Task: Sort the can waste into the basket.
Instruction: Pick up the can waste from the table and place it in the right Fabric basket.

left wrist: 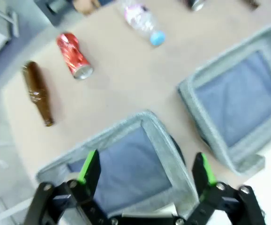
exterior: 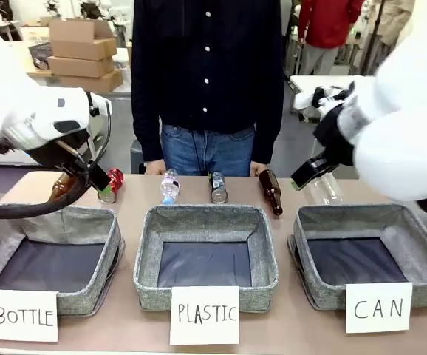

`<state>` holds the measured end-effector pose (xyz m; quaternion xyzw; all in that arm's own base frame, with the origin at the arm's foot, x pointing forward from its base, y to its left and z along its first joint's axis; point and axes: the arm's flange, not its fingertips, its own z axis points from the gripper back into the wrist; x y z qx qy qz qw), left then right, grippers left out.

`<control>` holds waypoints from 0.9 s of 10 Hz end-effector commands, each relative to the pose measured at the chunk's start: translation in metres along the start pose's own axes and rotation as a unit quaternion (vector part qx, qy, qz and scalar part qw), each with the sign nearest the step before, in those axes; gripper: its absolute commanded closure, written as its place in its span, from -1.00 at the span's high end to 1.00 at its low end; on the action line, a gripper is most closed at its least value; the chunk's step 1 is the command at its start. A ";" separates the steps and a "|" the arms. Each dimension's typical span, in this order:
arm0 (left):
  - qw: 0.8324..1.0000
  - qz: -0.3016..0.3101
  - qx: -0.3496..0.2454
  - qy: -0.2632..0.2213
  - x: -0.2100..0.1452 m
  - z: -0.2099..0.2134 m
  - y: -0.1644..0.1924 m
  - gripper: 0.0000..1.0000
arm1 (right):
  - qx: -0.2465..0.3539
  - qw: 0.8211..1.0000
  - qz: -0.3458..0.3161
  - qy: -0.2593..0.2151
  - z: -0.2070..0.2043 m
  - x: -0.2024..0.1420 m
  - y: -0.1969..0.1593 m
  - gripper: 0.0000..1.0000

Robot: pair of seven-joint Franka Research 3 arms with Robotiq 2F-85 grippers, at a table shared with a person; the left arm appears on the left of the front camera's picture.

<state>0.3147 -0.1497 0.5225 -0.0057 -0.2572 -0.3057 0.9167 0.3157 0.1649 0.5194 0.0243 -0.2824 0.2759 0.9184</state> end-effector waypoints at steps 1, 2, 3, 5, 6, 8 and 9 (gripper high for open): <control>0.996 -0.015 -0.070 -0.052 -0.049 -0.005 -0.021 1.00 | 0.017 0.999 -0.004 -0.028 0.020 -0.030 0.018 1.00; 0.997 0.007 -0.047 -0.057 -0.047 -0.020 -0.017 1.00 | -0.054 0.997 -0.016 -0.056 0.009 -0.030 0.014 1.00; 1.000 -0.007 -0.017 -0.024 -0.002 0.026 -0.012 1.00 | 0.007 1.000 0.005 -0.015 0.029 -0.003 0.011 1.00; 0.993 -0.021 -0.098 -0.055 -0.002 0.031 -0.007 1.00 | 0.064 0.996 -0.026 -0.053 0.048 -0.007 0.002 1.00; 0.973 -0.009 -0.206 -0.101 -0.013 0.034 0.014 1.00 | 0.201 0.972 -0.074 -0.097 0.060 -0.018 -0.018 1.00; 0.890 0.100 -0.405 -0.183 -0.045 0.019 0.071 1.00 | 0.452 0.846 -0.267 -0.098 0.067 -0.038 -0.071 1.00; 0.855 0.153 -0.450 -0.205 -0.050 -0.001 0.082 1.00 | 0.493 0.798 -0.340 -0.065 0.064 -0.042 -0.087 1.00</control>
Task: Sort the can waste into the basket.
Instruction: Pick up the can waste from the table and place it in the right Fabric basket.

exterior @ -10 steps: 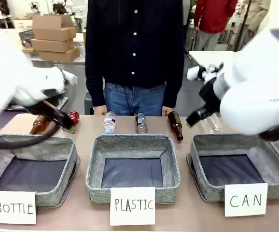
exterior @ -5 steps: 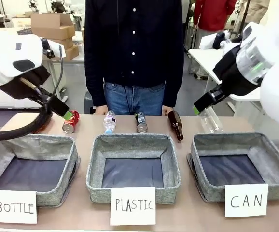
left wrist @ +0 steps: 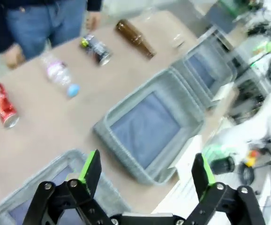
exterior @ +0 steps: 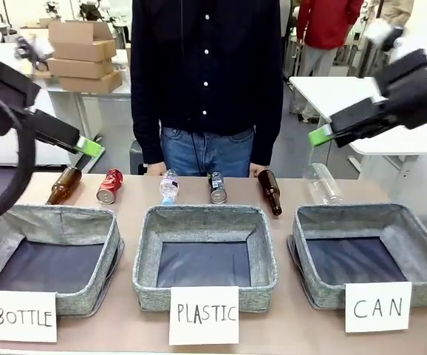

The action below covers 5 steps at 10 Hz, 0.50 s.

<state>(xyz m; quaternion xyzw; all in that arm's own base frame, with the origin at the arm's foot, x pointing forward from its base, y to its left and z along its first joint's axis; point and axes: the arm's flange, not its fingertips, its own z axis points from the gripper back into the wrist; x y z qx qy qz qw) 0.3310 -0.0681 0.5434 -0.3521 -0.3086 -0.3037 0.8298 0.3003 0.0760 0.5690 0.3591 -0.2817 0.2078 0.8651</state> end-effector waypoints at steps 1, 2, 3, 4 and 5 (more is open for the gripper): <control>0.977 0.123 -0.159 -0.075 -0.035 -0.015 0.026 1.00 | 0.226 0.938 -0.262 -0.019 0.014 -0.011 -0.027 1.00; 0.972 0.134 -0.169 -0.095 -0.037 -0.017 0.031 1.00 | 0.229 0.936 -0.265 -0.024 0.014 -0.012 -0.033 1.00; 0.971 0.132 -0.167 -0.110 -0.035 -0.019 0.028 1.00 | 0.229 0.935 -0.270 -0.026 0.013 -0.012 -0.036 1.00; 0.970 0.132 -0.164 -0.119 -0.033 -0.018 0.029 1.00 | 0.227 0.933 -0.277 -0.033 0.012 -0.011 -0.040 1.00; 0.971 0.160 -0.139 -0.114 -0.029 -0.018 0.030 1.00 | 0.212 0.937 -0.274 -0.035 0.011 -0.012 -0.042 1.00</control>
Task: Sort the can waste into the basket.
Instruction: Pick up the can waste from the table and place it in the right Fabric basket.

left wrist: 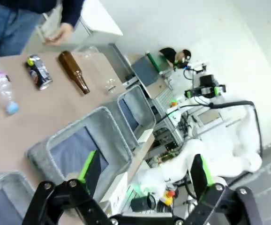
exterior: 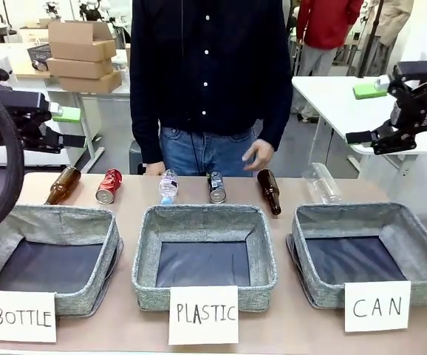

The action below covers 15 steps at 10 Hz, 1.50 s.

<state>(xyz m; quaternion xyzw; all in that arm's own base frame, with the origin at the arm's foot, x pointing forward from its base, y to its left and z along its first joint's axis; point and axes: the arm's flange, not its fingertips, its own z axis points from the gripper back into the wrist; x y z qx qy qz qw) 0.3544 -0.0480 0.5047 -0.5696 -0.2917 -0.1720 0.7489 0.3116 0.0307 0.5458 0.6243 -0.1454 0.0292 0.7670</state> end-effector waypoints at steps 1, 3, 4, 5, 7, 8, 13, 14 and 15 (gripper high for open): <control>1.000 -0.017 -0.007 0.010 0.000 0.006 -0.003 1.00 | -0.011 0.999 0.037 0.015 0.000 -0.005 0.007 1.00; 1.000 -0.017 -0.007 0.010 0.000 0.006 -0.003 1.00 | -0.011 0.999 0.037 0.015 0.000 -0.005 0.007 1.00; 1.000 -0.017 -0.007 0.010 0.000 0.006 -0.003 1.00 | -0.011 0.999 0.037 0.015 0.000 -0.005 0.007 1.00; 1.000 -0.017 -0.007 0.010 0.000 0.006 -0.003 1.00 | -0.011 0.999 0.037 0.015 0.000 -0.005 0.007 1.00; 1.000 -0.017 -0.007 0.010 0.000 0.006 -0.003 1.00 | -0.011 0.999 0.037 0.015 0.000 -0.005 0.007 1.00; 1.000 -0.003 0.003 0.020 -0.001 0.010 -0.005 1.00 | -0.011 0.999 0.037 0.015 0.000 -0.005 0.007 1.00; 0.920 0.126 0.321 0.184 0.118 -0.050 0.137 1.00 | -0.011 0.999 0.037 0.015 0.000 -0.005 0.007 1.00; 0.937 0.145 0.288 0.132 0.121 -0.060 0.137 1.00 | -0.011 0.999 0.037 0.015 0.000 -0.005 0.007 1.00; 0.947 0.075 0.291 0.117 0.092 -0.035 0.121 1.00 | -0.011 0.999 0.037 0.015 0.000 -0.005 0.007 1.00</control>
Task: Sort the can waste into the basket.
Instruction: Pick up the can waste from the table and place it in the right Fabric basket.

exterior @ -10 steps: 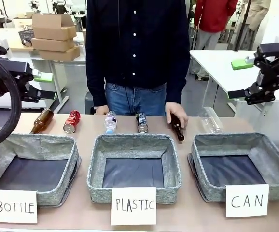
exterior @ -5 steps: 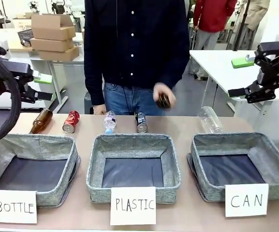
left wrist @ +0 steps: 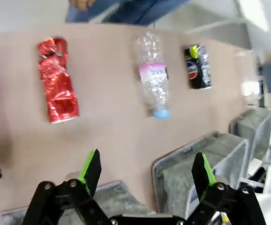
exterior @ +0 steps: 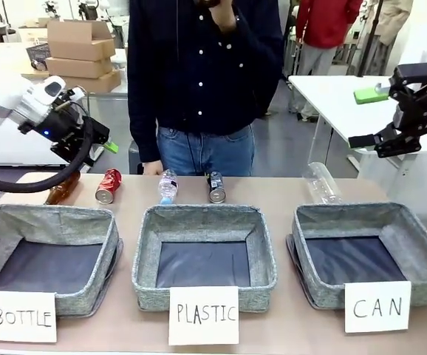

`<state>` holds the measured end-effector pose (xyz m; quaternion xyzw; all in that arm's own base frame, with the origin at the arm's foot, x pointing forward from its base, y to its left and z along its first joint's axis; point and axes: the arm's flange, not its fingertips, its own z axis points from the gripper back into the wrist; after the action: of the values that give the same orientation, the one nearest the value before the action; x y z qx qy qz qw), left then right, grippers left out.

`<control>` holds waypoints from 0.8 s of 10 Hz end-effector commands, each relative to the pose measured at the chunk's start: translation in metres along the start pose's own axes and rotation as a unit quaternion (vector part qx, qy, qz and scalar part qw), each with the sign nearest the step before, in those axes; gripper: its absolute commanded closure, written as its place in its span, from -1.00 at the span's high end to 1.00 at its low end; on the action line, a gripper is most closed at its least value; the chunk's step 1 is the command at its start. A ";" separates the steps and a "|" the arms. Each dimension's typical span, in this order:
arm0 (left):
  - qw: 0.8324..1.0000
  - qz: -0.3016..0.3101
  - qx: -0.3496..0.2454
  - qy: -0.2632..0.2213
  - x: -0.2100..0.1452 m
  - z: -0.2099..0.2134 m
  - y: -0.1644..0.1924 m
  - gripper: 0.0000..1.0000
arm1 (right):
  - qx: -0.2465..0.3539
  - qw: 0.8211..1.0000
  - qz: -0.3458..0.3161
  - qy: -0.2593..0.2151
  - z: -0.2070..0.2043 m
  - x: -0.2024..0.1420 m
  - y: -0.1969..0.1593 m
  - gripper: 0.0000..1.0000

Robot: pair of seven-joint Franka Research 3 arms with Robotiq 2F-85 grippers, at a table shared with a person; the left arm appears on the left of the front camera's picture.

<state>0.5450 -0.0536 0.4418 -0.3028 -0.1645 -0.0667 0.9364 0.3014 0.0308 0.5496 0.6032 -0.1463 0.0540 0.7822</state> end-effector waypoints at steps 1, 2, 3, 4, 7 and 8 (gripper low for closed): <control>0.999 -0.027 -0.025 -0.027 -0.029 0.037 -0.011 1.00 | 0.011 1.000 0.015 -0.003 -0.002 0.004 0.001 1.00; 1.000 0.000 0.000 0.000 0.000 0.000 0.000 1.00 | 0.011 1.000 0.015 -0.003 -0.002 0.004 0.001 1.00; 0.996 -0.041 -0.076 0.003 -0.031 0.036 -0.018 1.00 | 0.011 1.000 0.015 -0.003 -0.002 0.004 0.001 1.00; 0.983 -0.116 -0.138 -0.020 -0.081 0.085 -0.048 1.00 | 0.011 1.000 0.015 -0.003 -0.002 0.004 0.001 1.00; 0.959 -0.213 -0.088 -0.164 -0.229 0.187 -0.120 1.00 | 0.011 1.000 0.015 -0.003 -0.002 0.004 0.001 1.00; 0.945 -0.246 -0.082 -0.199 -0.265 0.201 -0.131 1.00 | 0.011 1.000 0.015 -0.003 -0.002 0.004 0.001 1.00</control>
<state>0.3098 -0.0373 0.5658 -0.3557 -0.3579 -0.2399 0.8293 0.3021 0.0308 0.5501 0.6017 -0.1467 0.0550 0.7832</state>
